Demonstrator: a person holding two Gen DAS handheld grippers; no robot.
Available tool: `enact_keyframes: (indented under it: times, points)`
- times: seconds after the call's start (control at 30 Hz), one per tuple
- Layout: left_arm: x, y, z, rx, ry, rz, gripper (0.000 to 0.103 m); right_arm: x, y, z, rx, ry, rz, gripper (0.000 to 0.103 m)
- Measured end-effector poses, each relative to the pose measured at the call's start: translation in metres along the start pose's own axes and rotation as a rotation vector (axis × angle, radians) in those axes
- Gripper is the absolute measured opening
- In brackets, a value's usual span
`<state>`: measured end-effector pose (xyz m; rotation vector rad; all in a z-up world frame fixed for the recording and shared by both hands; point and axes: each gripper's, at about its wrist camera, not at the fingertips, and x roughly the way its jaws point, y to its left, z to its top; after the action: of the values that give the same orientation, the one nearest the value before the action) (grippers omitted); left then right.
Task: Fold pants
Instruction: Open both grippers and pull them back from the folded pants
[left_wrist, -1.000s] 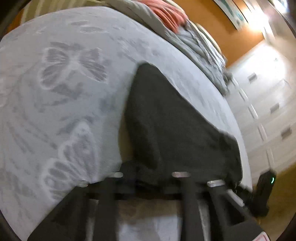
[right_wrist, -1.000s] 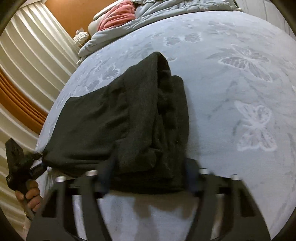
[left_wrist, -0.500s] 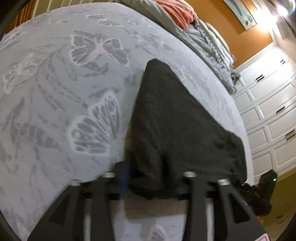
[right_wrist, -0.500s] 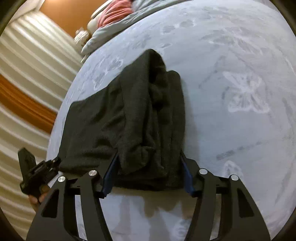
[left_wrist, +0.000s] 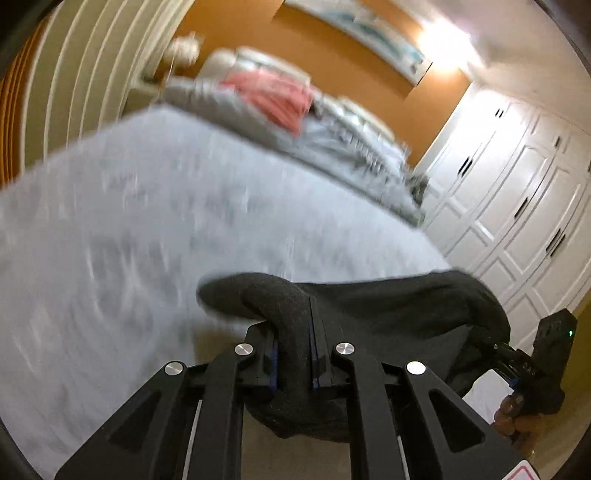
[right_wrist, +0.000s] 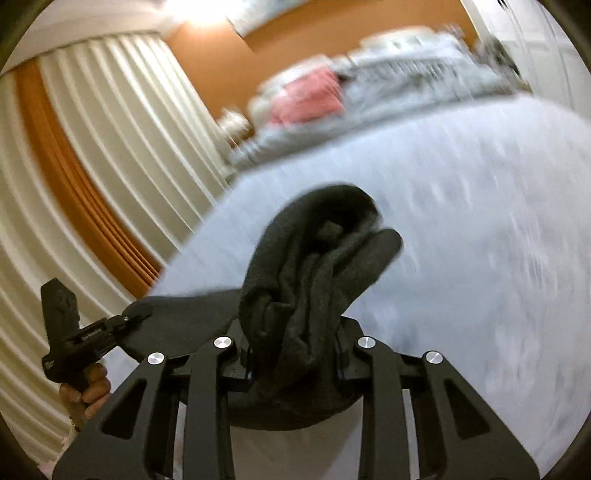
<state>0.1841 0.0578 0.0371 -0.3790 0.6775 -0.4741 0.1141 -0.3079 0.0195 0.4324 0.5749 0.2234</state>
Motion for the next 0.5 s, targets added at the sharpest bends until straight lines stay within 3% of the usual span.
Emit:
enact_keyframes:
  times: [0.07,0.13,0.17,0.23,0.27,0.33,0.4,0.5]
  points:
    - [0.007,0.007,0.010,0.011,0.001,0.031,0.011,0.004,-0.003,0.009,-0.017,-0.022,-0.009,0.031]
    - [0.032,0.019,0.000,0.023,0.062,0.112,0.022,0.027,-0.022,0.002,0.033,0.049,-0.005,0.041]
    - [0.044,0.028,-0.012,0.035,0.106,0.174,0.031,0.045,-0.042,-0.013,0.075,0.121,-0.049,0.047]
    - [0.064,0.044,-0.045,0.056,0.198,0.330,0.032,0.069,-0.065,-0.040,0.082,0.241,-0.222,0.047]
    - [0.064,0.049,-0.056,0.054,0.217,0.347,0.032,0.071,-0.074,-0.056,0.064,0.266,-0.329,0.046]
    - [0.051,0.055,-0.071,0.019,0.203,0.329,0.033,0.051,-0.075,-0.063,0.095,0.202,-0.274,0.044]
    - [0.039,0.057,-0.074,-0.015,0.192,0.319,0.038,0.028,-0.062,-0.054,0.111,0.144,-0.239,0.028]
    - [0.030,0.049,-0.080,-0.033,0.163,0.312,0.045,0.023,-0.036,-0.048,0.043,0.100,-0.186,0.027]
